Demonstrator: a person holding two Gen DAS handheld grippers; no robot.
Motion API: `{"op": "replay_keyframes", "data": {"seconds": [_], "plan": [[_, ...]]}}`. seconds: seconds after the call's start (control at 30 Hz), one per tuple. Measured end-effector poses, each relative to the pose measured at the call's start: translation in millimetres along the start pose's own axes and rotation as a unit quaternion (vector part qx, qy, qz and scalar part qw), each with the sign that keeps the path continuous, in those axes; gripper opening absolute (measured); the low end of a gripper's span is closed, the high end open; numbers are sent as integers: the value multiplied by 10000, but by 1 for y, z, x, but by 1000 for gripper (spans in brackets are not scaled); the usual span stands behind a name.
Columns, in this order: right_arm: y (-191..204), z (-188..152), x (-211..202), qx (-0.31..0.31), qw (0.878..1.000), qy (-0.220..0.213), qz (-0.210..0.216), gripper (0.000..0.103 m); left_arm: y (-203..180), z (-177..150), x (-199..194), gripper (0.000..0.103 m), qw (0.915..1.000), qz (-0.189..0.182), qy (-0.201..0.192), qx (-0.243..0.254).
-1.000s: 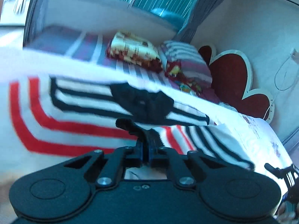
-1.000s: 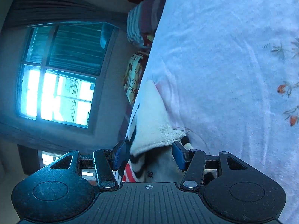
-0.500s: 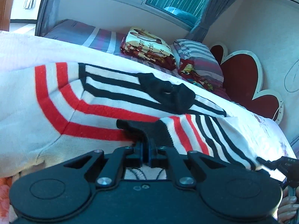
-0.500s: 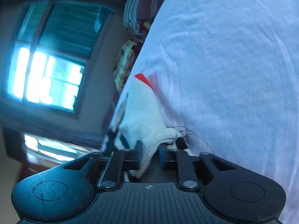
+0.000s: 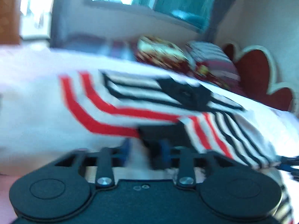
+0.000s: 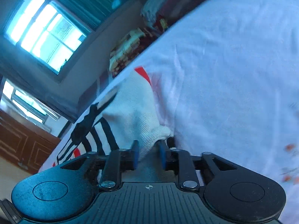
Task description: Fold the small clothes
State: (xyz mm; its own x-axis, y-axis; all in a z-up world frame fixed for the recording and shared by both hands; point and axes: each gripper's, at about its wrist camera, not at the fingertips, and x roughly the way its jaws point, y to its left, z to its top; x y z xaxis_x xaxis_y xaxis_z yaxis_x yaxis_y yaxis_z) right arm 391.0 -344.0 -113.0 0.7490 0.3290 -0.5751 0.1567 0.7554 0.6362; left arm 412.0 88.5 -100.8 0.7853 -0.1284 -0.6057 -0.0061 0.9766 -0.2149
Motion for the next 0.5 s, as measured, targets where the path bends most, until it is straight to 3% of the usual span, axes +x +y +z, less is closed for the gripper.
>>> {"op": "replay_keyframes", "data": {"seconds": [0.07, 0.17, 0.23, 0.3, 0.33, 0.43, 0.5], "plan": [[11, 0, -13, -751, 9966, -281, -171, 27, -8, 5, -15, 49, 9991, -82, -334, 234], [35, 0, 4, -1473, 9885, -279, -182, 27, -49, 12, -10, 49, 9944, -405, -387, 892], [56, -6, 27, -2156, 9758, -265, -243, 27, -72, 10, 5, 52, 9914, -608, -297, 1120], [65, -15, 56, -2777, 9582, -26, -689, 25, -84, 2, 31, 61, 9907, -638, 53, 1201], [63, -18, 66, -2896, 9536, 91, -819, 25, -84, -2, 44, 56, 9908, -487, 398, 1196], [66, -8, 60, -2885, 9557, 81, -578, 25, -85, 6, 42, 54, 9911, -345, 464, 1196], [66, 7, 64, -2806, 9592, -153, -319, 25, -93, 14, 36, 55, 9923, -418, 99, 1162]]}}
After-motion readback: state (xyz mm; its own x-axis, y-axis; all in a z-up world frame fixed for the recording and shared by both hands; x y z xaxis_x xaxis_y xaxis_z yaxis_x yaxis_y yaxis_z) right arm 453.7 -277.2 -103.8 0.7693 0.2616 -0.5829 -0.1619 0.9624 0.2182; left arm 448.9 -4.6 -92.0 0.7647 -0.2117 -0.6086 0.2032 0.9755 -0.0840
